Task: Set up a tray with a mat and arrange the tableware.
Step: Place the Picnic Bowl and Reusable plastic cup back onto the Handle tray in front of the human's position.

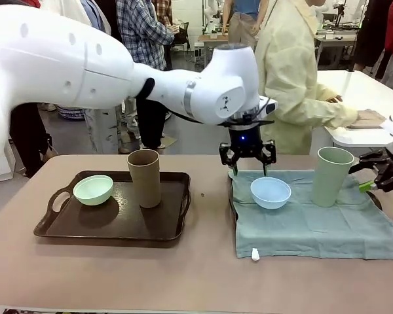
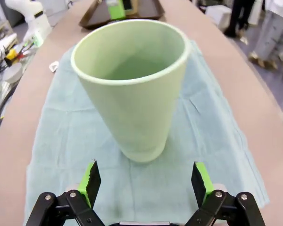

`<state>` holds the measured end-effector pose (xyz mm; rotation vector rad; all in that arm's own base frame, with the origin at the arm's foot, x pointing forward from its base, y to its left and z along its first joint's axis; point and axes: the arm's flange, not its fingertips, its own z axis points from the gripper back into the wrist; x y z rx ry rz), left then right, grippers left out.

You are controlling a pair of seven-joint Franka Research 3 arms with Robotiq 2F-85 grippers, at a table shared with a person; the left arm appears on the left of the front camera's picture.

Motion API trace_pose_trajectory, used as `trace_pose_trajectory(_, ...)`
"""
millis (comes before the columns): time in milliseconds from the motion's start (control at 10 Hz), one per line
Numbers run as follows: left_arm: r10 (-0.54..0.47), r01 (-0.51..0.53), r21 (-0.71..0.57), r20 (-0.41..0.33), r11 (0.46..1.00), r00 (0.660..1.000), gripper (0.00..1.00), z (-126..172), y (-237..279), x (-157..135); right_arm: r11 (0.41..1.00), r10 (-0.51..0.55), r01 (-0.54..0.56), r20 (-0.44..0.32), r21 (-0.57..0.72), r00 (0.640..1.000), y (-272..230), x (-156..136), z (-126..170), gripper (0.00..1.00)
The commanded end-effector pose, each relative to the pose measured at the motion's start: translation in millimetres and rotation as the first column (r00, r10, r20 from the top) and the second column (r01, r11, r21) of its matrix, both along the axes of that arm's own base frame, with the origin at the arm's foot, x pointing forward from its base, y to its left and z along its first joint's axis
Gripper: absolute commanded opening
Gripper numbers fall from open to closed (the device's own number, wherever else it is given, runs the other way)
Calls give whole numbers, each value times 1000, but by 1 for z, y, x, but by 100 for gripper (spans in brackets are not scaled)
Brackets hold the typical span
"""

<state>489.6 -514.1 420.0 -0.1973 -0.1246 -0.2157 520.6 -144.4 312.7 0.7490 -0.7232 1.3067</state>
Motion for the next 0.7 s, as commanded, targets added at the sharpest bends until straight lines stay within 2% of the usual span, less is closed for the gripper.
trace_pose_trajectory(0,-76,75,49,17,996,997,98,24,31,-24,987,-124,110,-118,-118,985,10,-14,47,100)
trace_pose_trajectory(200,-126,118,113,67,987,990,98,57,52,-39,943,-227,175,-165,-282,960,19,-33,105,100)
trace_pose_trajectory(300,-146,130,160,90,979,985,98,74,63,-46,900,-310,217,-202,-379,929,26,-45,134,100)
trace_pose_trajectory(400,-160,137,189,112,972,981,98,91,74,-52,834,-410,276,-203,-477,889,37,-56,154,100)
trace_pose_trajectory(500,-162,132,206,136,970,977,98,108,84,-58,783,-449,309,-147,-539,881,48,-66,172,100)
trace_pose_trajectory(600,-159,122,222,158,967,975,98,124,92,-65,750,-487,334,-135,-570,863,61,-77,189,100)
